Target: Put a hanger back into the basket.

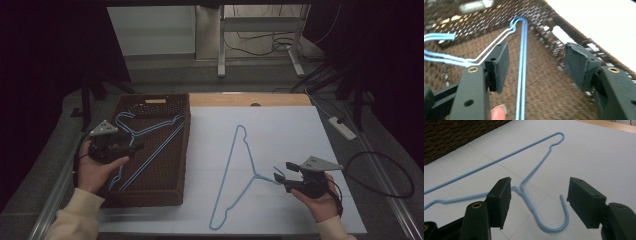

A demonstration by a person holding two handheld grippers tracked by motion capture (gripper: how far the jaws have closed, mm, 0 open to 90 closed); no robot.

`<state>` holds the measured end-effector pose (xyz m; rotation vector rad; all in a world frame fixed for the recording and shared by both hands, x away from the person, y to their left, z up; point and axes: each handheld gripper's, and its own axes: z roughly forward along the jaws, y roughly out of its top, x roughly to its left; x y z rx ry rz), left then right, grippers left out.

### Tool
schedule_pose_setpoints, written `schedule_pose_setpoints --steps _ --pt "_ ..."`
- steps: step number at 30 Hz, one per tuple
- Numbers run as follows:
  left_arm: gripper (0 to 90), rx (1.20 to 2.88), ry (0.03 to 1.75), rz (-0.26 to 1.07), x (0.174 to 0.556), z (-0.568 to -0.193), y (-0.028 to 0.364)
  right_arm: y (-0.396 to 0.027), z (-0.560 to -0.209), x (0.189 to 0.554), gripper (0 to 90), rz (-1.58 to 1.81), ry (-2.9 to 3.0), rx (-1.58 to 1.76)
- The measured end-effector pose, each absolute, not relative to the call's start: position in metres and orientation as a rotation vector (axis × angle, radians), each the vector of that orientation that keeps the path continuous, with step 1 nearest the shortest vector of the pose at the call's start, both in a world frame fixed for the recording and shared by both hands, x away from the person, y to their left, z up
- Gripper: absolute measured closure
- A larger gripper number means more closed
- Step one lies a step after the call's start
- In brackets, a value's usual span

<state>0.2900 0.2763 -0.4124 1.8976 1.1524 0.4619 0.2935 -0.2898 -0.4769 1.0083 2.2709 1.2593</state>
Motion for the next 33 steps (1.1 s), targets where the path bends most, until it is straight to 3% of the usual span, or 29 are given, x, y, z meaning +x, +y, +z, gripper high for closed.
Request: schedule_pose_setpoints --steps 16,33 --pt "35.5 1.808 0.937 0.385 0.236 -0.415 0.218 -0.294 -0.479 0.295 35.1 1.26 2.3 1.005" --pt "32.6 1.893 0.89 0.386 0.234 -0.431 0.195 -0.301 -0.477 0.297 35.1 1.243 2.366 0.999"
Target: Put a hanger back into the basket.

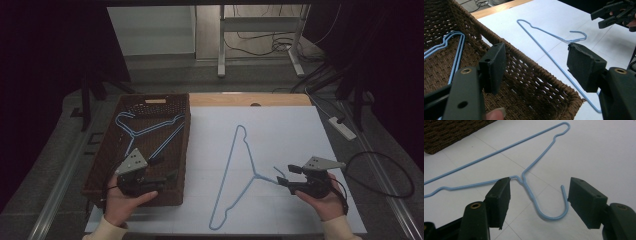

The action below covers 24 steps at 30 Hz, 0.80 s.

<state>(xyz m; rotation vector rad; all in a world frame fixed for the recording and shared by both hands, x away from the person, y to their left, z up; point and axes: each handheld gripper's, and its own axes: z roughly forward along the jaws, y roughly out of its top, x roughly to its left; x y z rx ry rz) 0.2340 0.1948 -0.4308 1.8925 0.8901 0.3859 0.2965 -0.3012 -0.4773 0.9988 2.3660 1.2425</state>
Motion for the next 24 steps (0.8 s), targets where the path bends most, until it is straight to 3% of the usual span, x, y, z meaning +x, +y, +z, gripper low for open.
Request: schedule_pose_setpoints --steps 15,24 --pt "31.4 1.882 0.899 0.367 0.233 -0.432 0.198 -0.295 -0.468 0.299 34.8 1.217 2.413 0.985" --pt "31.1 1.884 0.894 0.353 0.231 -0.434 0.199 -0.284 -0.457 0.312 35.3 1.016 2.599 0.937"
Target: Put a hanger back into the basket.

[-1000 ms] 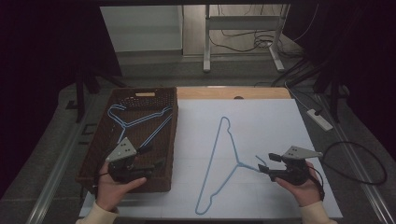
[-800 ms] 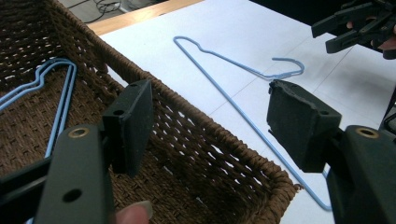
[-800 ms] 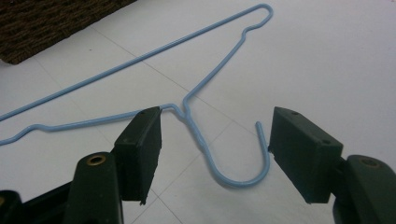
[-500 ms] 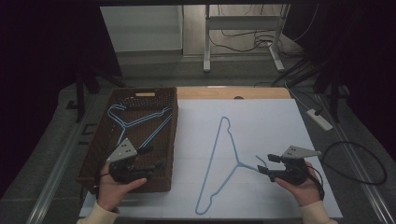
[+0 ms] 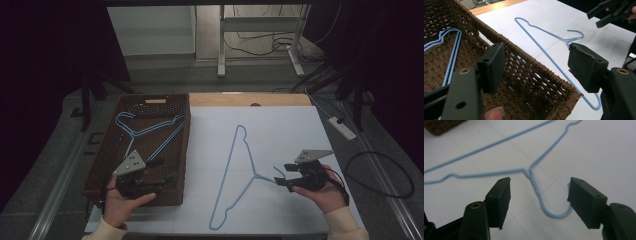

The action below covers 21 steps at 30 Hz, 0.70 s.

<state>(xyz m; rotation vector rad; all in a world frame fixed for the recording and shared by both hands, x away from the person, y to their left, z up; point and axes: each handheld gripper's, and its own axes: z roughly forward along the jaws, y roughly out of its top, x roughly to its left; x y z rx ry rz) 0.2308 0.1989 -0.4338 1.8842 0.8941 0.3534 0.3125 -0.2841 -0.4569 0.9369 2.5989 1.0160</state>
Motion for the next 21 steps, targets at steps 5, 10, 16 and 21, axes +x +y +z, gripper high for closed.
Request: schedule_pose_setpoints --steps 5,10,16,21 --pt "31.1 1.886 0.889 0.353 0.23 -0.433 0.199 -0.277 -0.459 0.327 35.4 0.81 2.712 0.918" --pt "31.0 1.889 0.886 0.349 0.229 -0.433 0.198 -0.265 -0.462 0.343 38.4 0.669 2.796 0.875" --pt "30.9 1.893 0.885 0.345 0.229 -0.434 0.196 -0.252 -0.47 0.358 42.7 0.53 2.885 0.859" --pt "30.9 1.895 0.885 0.343 0.229 -0.435 0.196 -0.244 -0.478 0.362 47.1 0.423 2.938 0.846"
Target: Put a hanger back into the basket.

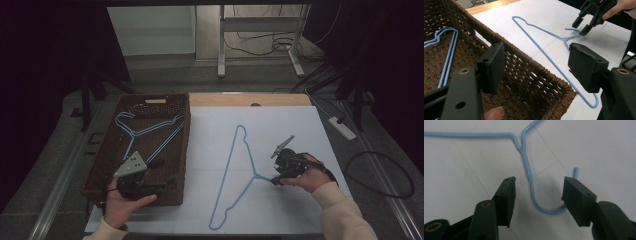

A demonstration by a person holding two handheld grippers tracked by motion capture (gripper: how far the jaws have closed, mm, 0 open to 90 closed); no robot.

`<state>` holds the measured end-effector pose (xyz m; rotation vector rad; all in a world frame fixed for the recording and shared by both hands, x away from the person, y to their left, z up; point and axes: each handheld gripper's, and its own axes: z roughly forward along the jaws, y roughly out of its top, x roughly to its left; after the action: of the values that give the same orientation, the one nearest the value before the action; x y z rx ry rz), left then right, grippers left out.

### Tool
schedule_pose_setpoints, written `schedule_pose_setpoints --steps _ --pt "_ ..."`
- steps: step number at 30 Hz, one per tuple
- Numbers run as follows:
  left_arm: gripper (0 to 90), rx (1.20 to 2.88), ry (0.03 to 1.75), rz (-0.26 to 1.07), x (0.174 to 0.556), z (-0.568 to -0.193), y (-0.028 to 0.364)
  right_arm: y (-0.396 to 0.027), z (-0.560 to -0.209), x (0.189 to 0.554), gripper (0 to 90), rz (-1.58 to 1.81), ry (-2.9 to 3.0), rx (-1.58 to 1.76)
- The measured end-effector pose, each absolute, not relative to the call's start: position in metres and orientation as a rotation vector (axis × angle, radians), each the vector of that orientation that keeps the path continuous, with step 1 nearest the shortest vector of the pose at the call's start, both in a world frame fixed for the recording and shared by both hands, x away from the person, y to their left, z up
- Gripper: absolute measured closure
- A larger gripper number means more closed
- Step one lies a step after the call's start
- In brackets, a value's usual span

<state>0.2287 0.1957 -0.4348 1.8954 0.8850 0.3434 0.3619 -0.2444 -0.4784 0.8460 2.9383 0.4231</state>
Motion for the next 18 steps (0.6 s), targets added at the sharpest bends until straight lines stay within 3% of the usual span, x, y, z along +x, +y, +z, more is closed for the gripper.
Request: schedule_pose_setpoints --steps 6,11,13,18 --pt "30.8 1.894 0.883 0.346 0.228 -0.434 0.196 -0.239 -0.487 0.361 58.9 0.302 2.962 0.86" --pt "30.8 1.897 0.878 0.348 0.227 -0.433 0.195 -0.234 -0.49 0.362 73.0 0.215 2.942 0.873" --pt "30.8 1.897 0.876 0.349 0.226 -0.433 0.194 -0.231 -0.49 0.362 82.7 0.203 2.947 0.864" --pt "30.8 1.899 0.872 0.35 0.225 -0.432 0.193 -0.224 -0.49 0.358 86.3 0.158 2.949 0.758"
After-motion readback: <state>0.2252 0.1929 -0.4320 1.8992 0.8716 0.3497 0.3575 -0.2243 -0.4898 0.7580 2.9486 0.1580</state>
